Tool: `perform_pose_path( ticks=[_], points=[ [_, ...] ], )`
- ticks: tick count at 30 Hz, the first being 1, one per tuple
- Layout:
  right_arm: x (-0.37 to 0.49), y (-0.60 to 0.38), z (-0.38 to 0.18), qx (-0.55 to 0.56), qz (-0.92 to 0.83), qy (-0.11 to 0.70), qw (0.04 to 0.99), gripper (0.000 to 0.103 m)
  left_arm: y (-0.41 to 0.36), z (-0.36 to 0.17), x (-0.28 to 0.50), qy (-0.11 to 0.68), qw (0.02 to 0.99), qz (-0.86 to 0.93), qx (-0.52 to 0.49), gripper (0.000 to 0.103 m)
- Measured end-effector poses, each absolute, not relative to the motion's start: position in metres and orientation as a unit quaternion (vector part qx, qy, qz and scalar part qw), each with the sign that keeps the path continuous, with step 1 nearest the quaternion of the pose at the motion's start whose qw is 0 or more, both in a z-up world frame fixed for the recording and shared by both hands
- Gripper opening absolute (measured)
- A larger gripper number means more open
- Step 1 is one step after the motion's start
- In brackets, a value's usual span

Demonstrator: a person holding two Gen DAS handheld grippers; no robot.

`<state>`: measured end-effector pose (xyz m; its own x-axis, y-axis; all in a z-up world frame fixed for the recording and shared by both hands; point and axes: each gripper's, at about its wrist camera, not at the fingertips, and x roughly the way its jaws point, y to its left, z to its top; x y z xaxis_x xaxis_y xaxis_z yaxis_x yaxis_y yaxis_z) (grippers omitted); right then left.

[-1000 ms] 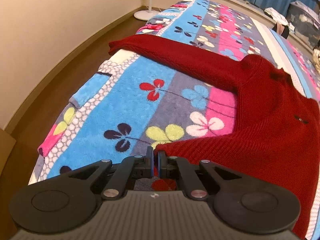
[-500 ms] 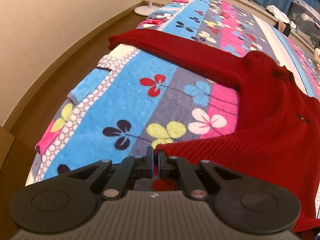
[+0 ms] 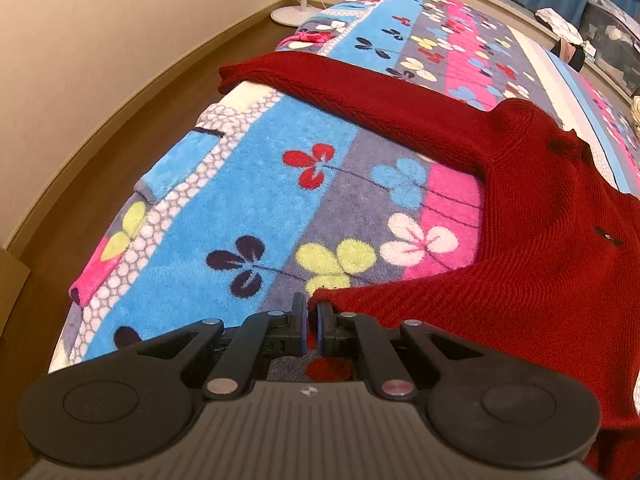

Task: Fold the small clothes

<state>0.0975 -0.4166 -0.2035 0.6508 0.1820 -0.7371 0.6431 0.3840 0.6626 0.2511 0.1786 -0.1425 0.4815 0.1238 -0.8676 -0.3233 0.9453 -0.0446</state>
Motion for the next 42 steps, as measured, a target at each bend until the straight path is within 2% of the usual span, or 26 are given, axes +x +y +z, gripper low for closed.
perform_pose_path(
  ticks=[3, 4, 5, 7, 12, 14, 15, 16, 17, 18, 27, 28, 30, 31, 32, 36, 38, 40, 42],
  points=[
    [0.104, -0.427, -0.197, 0.537, -0.14, 0.376, 0.742, 0.068, 0.177, -0.144, 0.251, 0.492, 0.855, 0.131, -0.099, 0.005],
    [0.108, -0.425, -0.196, 0.526, -0.121, 0.386, 0.748, 0.056, 0.176, -0.145, 0.251, 0.492, 0.855, 0.133, -0.096, 0.005],
    [0.111, -0.423, -0.196, 0.519, -0.099, 0.395, 0.752, 0.031, 0.175, -0.146, 0.25, 0.492, 0.855, 0.133, -0.094, 0.005],
    [0.114, -0.417, -0.198, 0.516, -0.06, 0.413, 0.748, 0.004, 0.177, -0.149, 0.249, 0.496, 0.852, 0.135, -0.099, 0.006],
    [0.108, -0.415, -0.204, 0.561, -0.05, 0.416, 0.714, 0.005, 0.179, -0.154, 0.246, 0.501, 0.849, 0.135, -0.099, 0.008],
    [0.106, -0.417, -0.209, 0.573, -0.065, 0.42, 0.701, 0.012, 0.179, -0.154, 0.246, 0.499, 0.85, 0.134, -0.098, 0.008],
    [0.107, -0.416, -0.211, 0.565, -0.065, 0.425, 0.704, 0.022, 0.179, -0.154, 0.245, 0.498, 0.851, 0.134, -0.098, 0.008],
    [0.106, -0.414, -0.212, 0.555, -0.062, 0.432, 0.708, 0.036, 0.179, -0.154, 0.245, 0.498, 0.851, 0.134, -0.098, 0.008],
    [0.105, -0.412, -0.211, 0.545, -0.06, 0.439, 0.712, 0.045, 0.179, -0.154, 0.245, 0.498, 0.851, 0.134, -0.097, 0.008],
    [0.102, -0.408, -0.212, 0.538, -0.056, 0.444, 0.714, 0.046, 0.179, -0.155, 0.245, 0.499, 0.85, 0.134, -0.097, 0.008],
    [0.091, -0.388, -0.22, 0.564, -0.017, 0.454, 0.69, 0.046, 0.178, -0.158, 0.243, 0.502, 0.85, 0.131, -0.095, 0.008],
    [0.09, -0.385, -0.217, 0.554, -0.018, 0.451, 0.699, 0.043, 0.178, -0.158, 0.243, 0.502, 0.849, 0.131, -0.096, 0.008],
    [0.091, -0.378, -0.209, 0.522, -0.014, 0.445, 0.728, 0.026, 0.178, -0.159, 0.243, 0.502, 0.85, 0.13, -0.094, 0.008],
    [0.092, -0.375, -0.206, 0.507, -0.009, 0.45, 0.736, 0.01, 0.178, -0.159, 0.242, 0.502, 0.85, 0.13, -0.093, 0.008],
    [0.094, -0.371, -0.203, 0.491, -0.011, 0.458, 0.741, 0.009, 0.177, -0.159, 0.242, 0.502, 0.85, 0.129, -0.092, 0.008],
    [0.094, -0.359, -0.181, 0.378, -0.049, 0.492, 0.783, 0.008, 0.176, -0.157, 0.239, 0.502, 0.851, 0.125, -0.089, 0.008],
    [0.09, -0.36, -0.157, 0.257, -0.078, 0.51, 0.817, 0.007, 0.173, -0.153, 0.235, 0.504, 0.852, 0.114, -0.087, 0.008],
    [0.083, -0.37, -0.13, 0.129, -0.104, 0.495, 0.853, 0.007, 0.169, -0.15, 0.228, 0.51, 0.85, 0.093, -0.094, 0.008],
    [0.077, -0.393, -0.114, 0.088, -0.111, 0.483, 0.864, 0.007, 0.161, -0.15, 0.218, 0.516, 0.848, 0.066, -0.097, 0.009]
  ],
)
